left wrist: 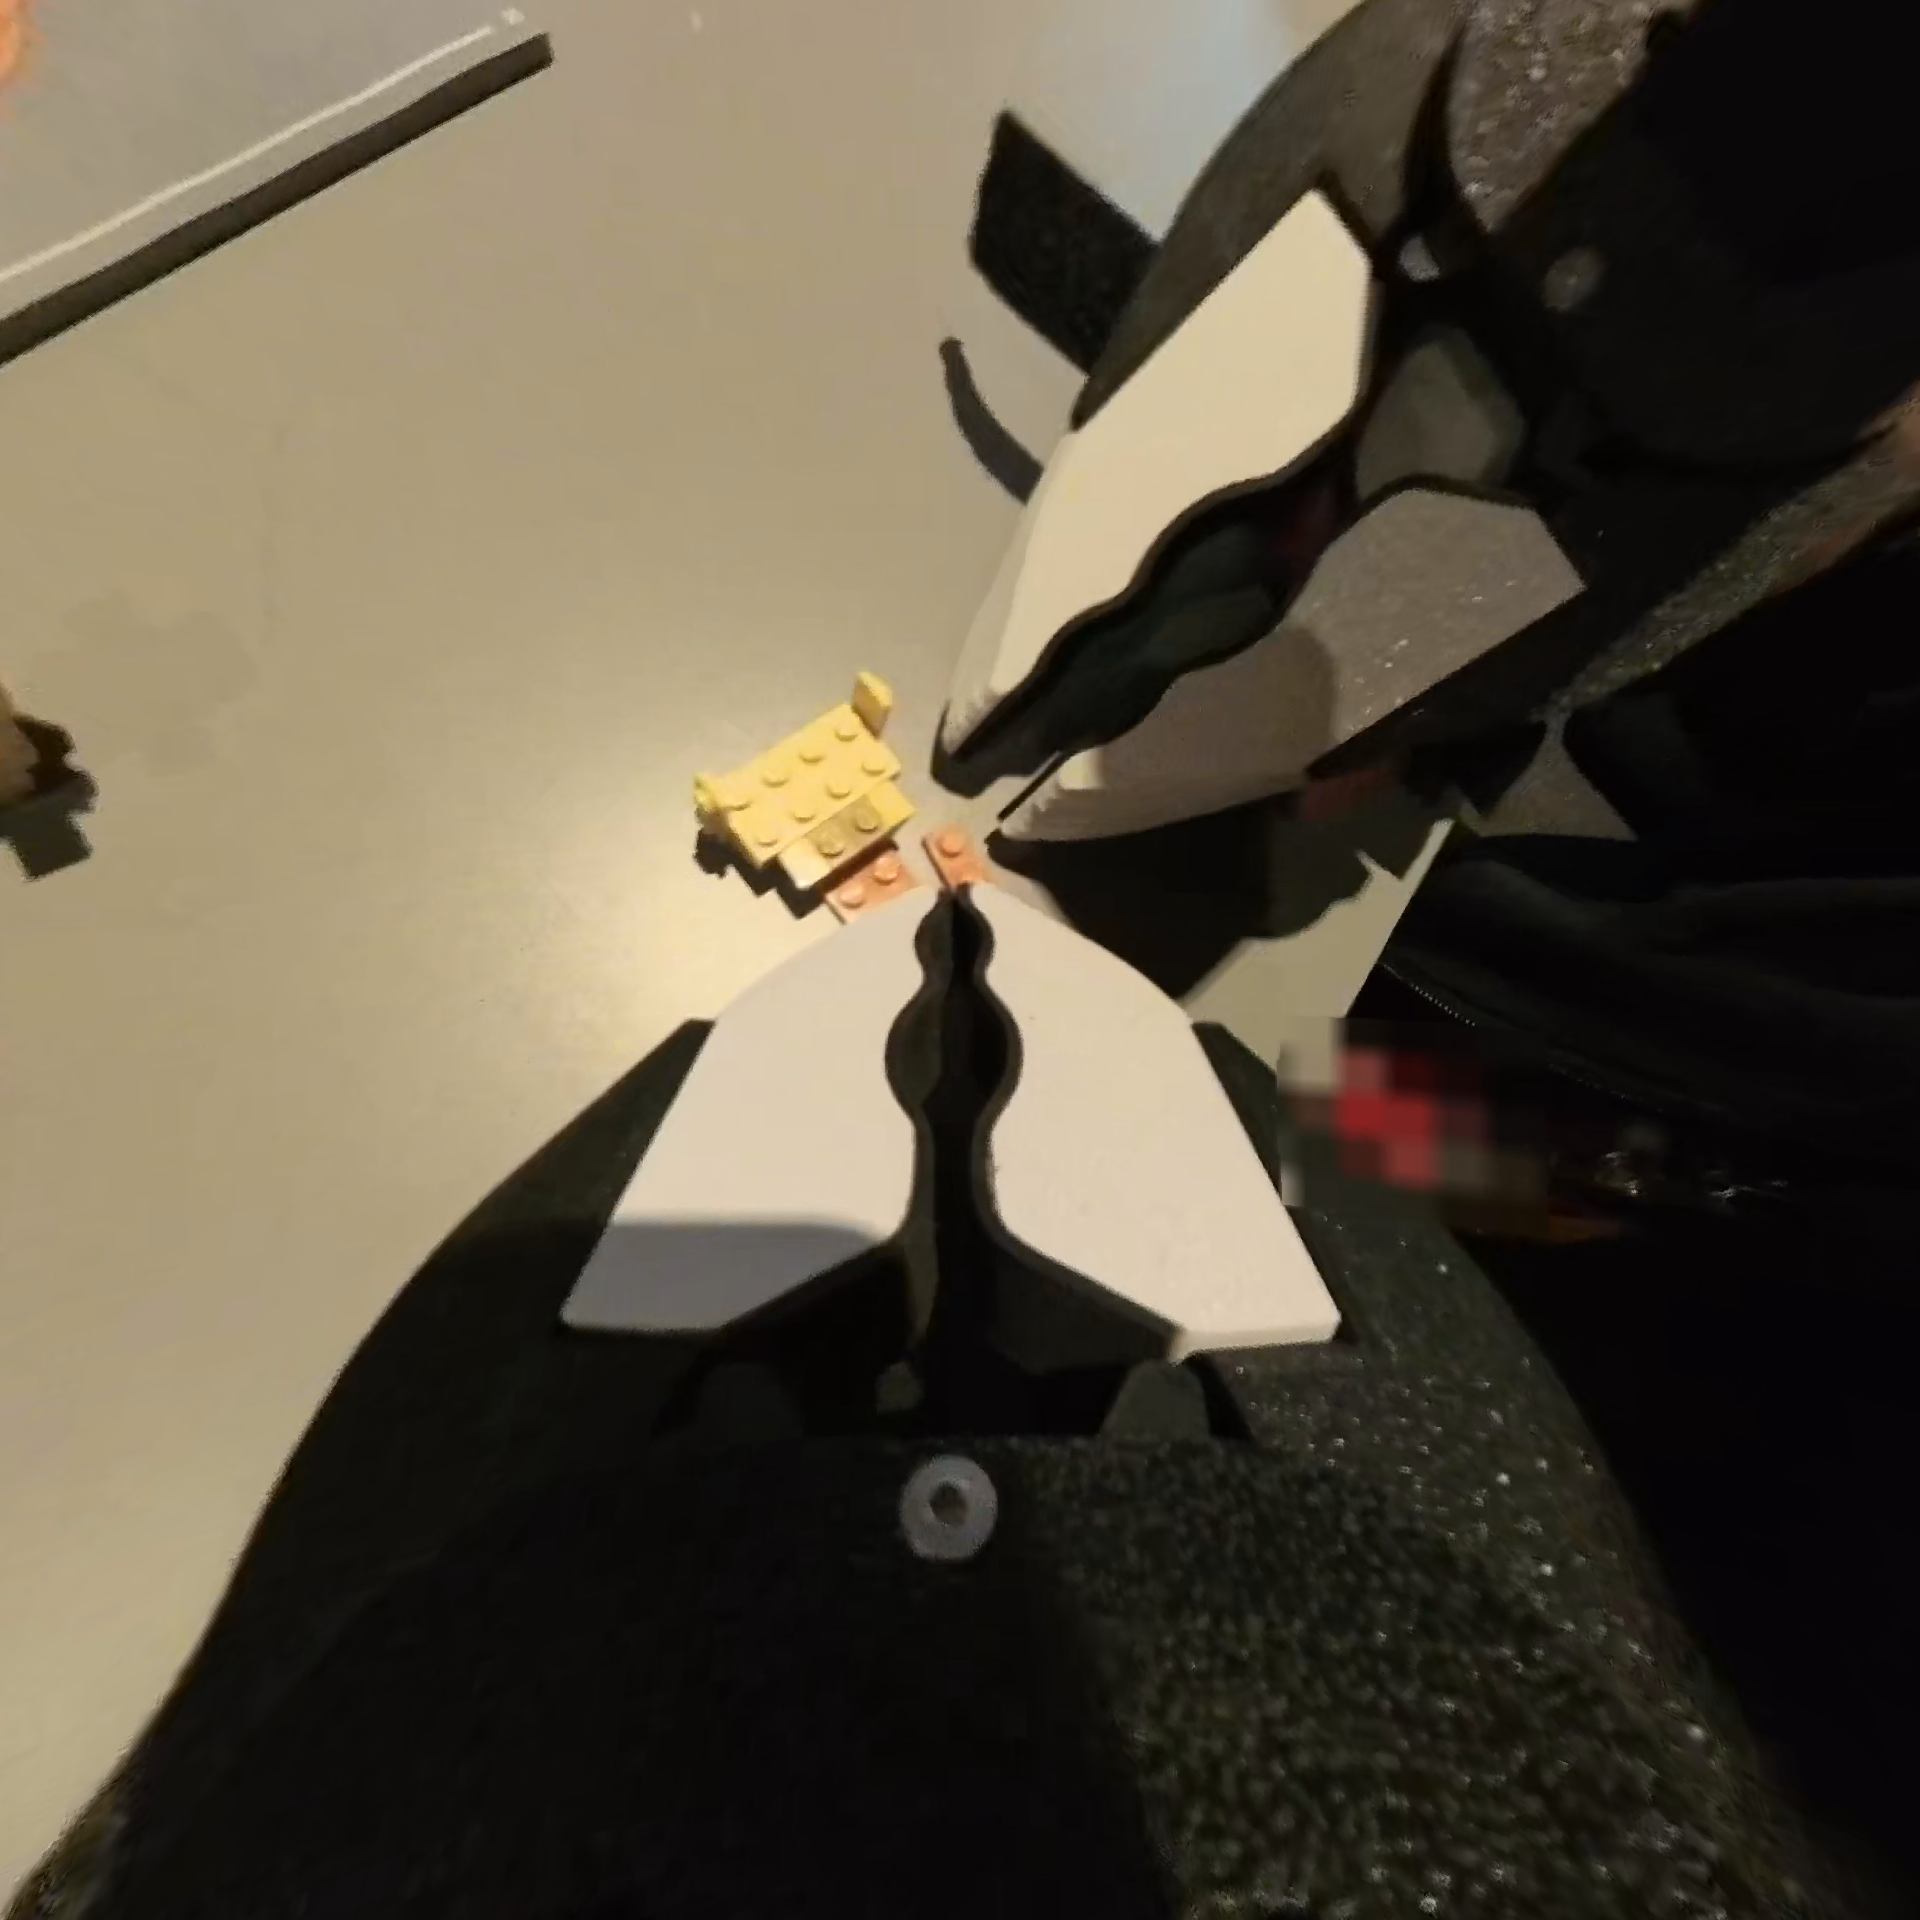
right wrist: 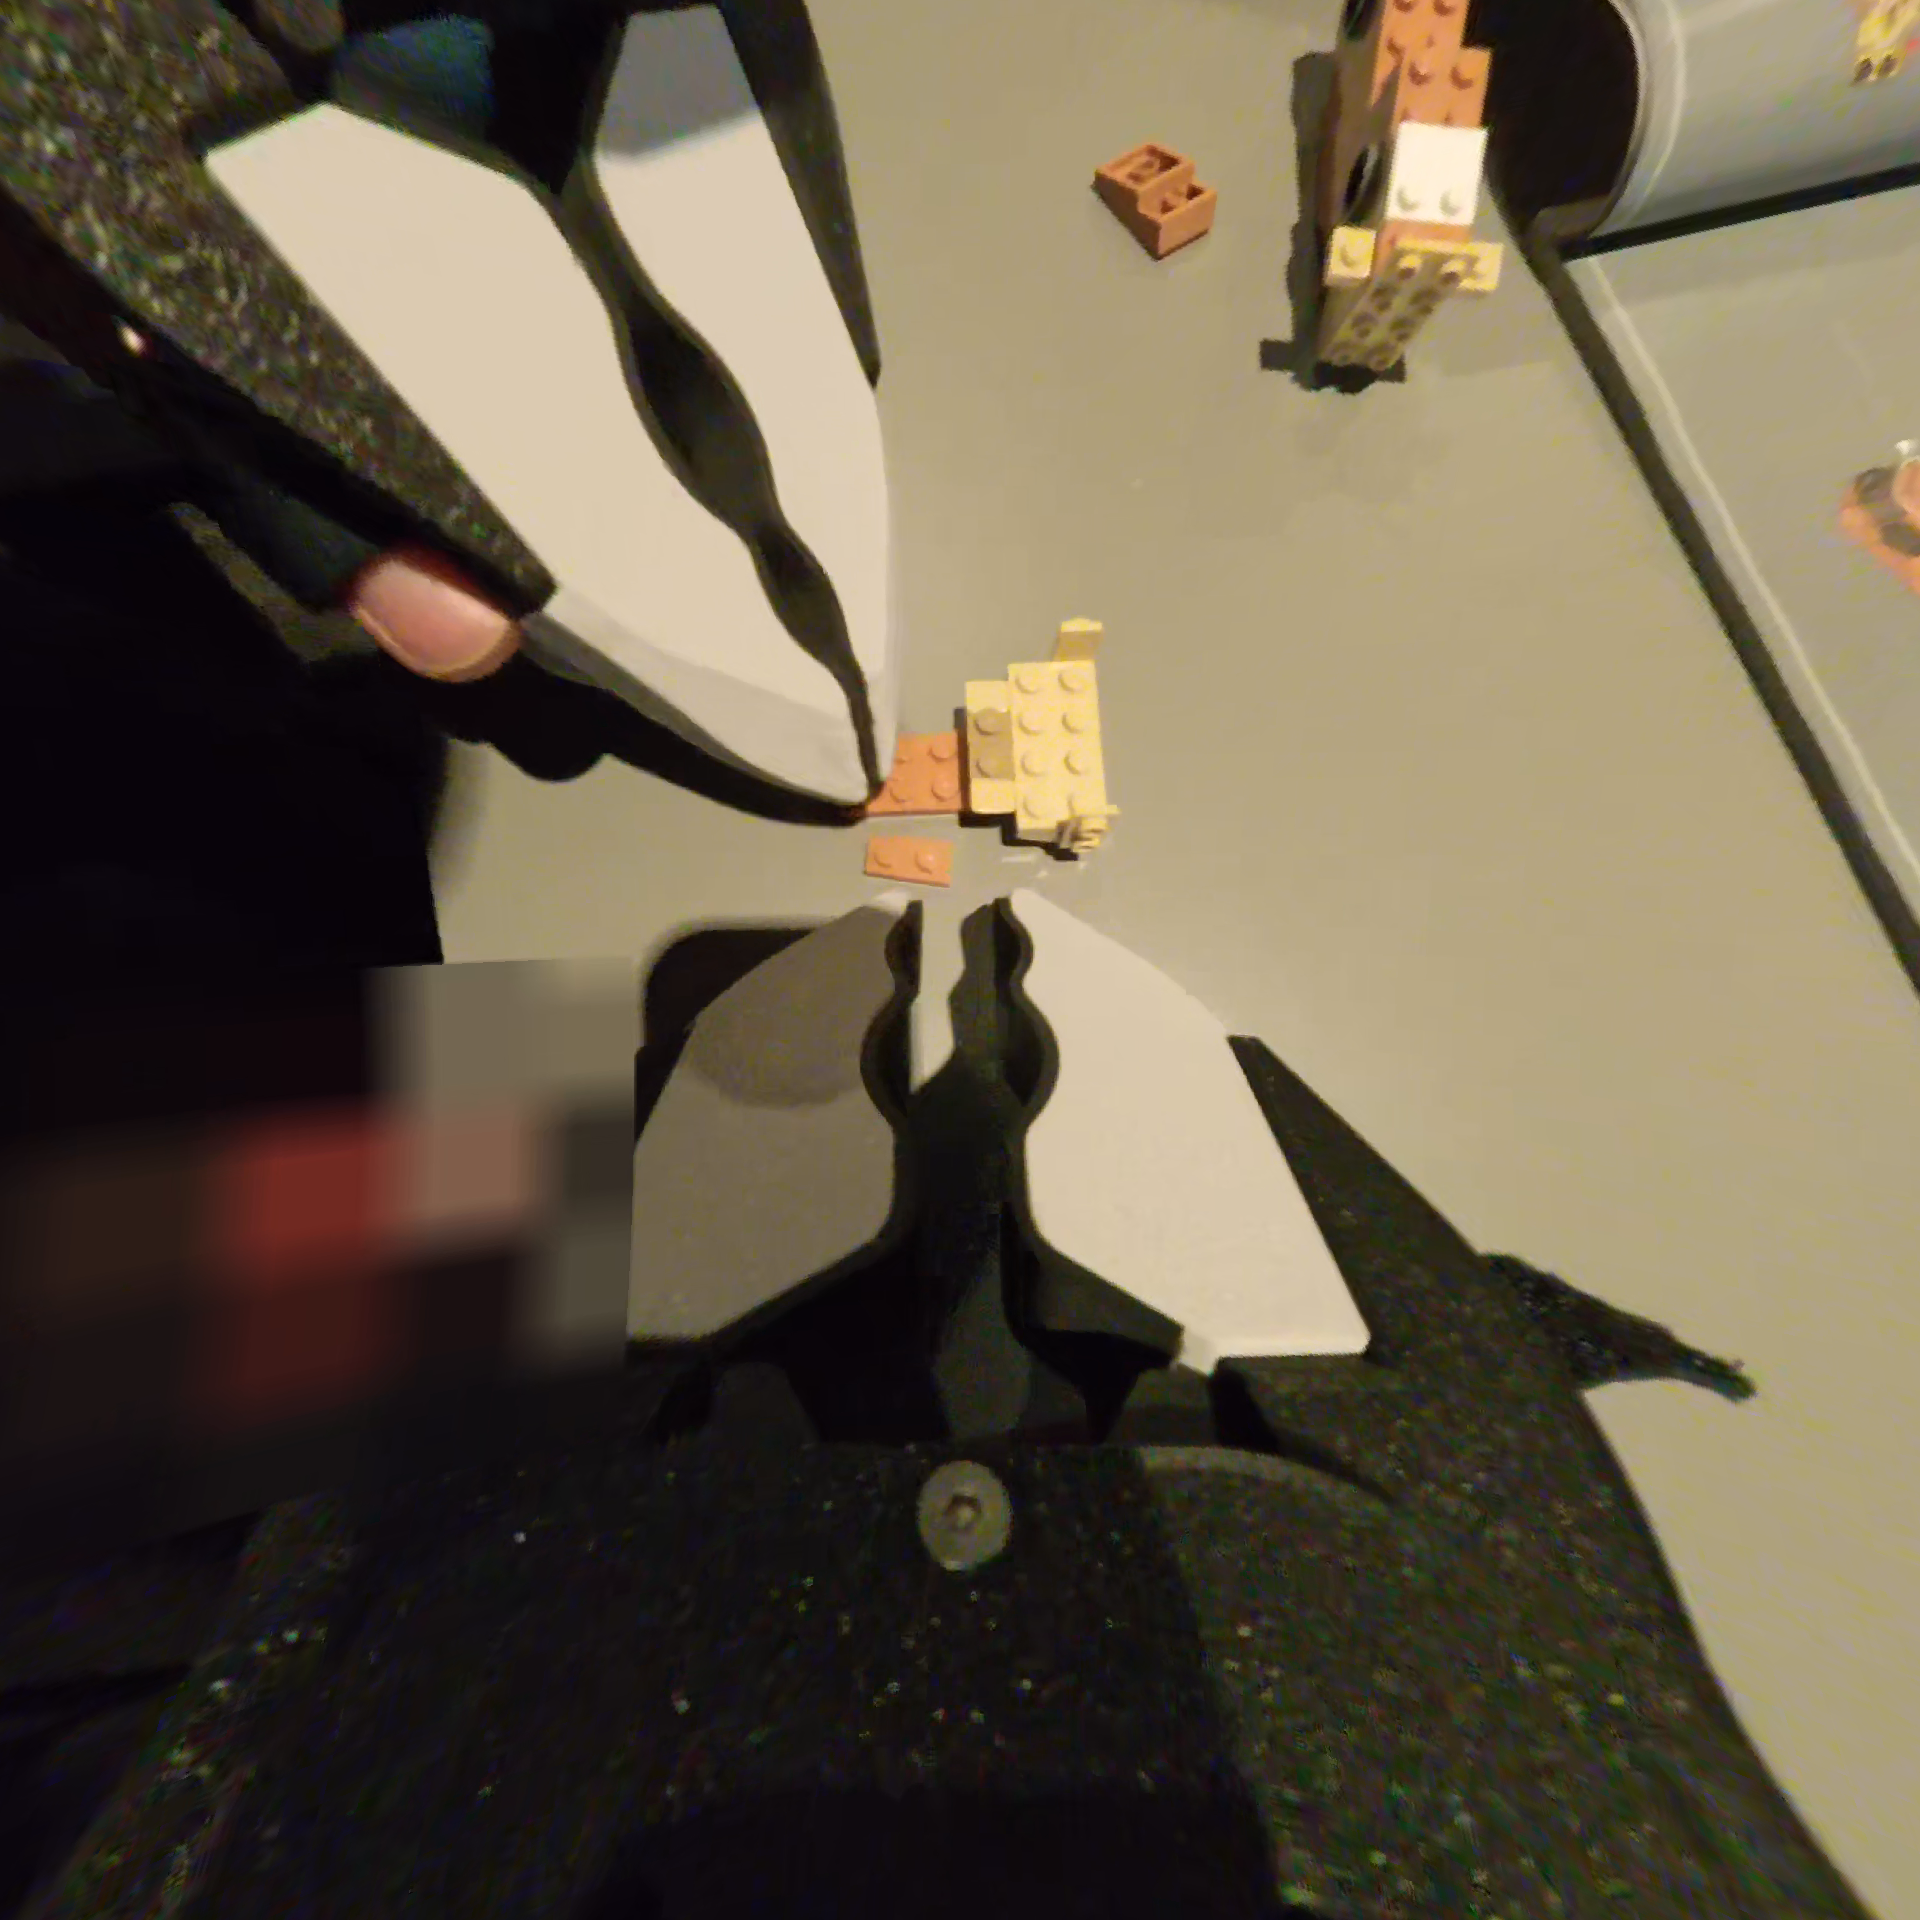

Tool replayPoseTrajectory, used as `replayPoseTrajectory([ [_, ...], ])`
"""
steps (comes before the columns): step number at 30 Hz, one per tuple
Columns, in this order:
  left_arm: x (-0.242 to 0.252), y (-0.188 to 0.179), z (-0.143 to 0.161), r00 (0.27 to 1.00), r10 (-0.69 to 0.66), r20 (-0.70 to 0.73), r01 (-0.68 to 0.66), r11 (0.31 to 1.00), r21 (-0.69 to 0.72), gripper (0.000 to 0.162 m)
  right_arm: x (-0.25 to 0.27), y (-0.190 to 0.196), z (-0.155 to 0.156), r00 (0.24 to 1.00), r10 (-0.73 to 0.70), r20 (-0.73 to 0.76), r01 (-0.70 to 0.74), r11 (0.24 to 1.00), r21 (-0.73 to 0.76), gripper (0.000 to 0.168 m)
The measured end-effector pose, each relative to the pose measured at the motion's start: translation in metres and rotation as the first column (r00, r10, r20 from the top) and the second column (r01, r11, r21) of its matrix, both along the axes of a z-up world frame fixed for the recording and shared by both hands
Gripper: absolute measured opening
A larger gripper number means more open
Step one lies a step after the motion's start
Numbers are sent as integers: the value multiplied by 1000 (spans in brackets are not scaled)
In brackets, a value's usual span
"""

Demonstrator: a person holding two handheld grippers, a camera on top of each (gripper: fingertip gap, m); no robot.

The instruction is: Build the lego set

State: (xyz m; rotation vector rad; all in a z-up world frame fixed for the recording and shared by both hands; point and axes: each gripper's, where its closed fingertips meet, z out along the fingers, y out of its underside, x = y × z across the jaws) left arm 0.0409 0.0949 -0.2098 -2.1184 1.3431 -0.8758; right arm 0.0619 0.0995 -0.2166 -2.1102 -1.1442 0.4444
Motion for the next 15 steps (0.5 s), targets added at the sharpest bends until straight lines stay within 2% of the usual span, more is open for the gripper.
replayPoseTrajectory([
  [10, 12, 3, -12, 989, 18, -144, 3, 989, 150, 9, 31, 13, 6, 999, -32, -2, 32, 999, -8, 13],
  [15, 12, 3, -12, 981, 1, -196, 38, 980, 194, 9, 45, 29, 14, 1000, 15, 22, -15, 1000, -1, 13],
])
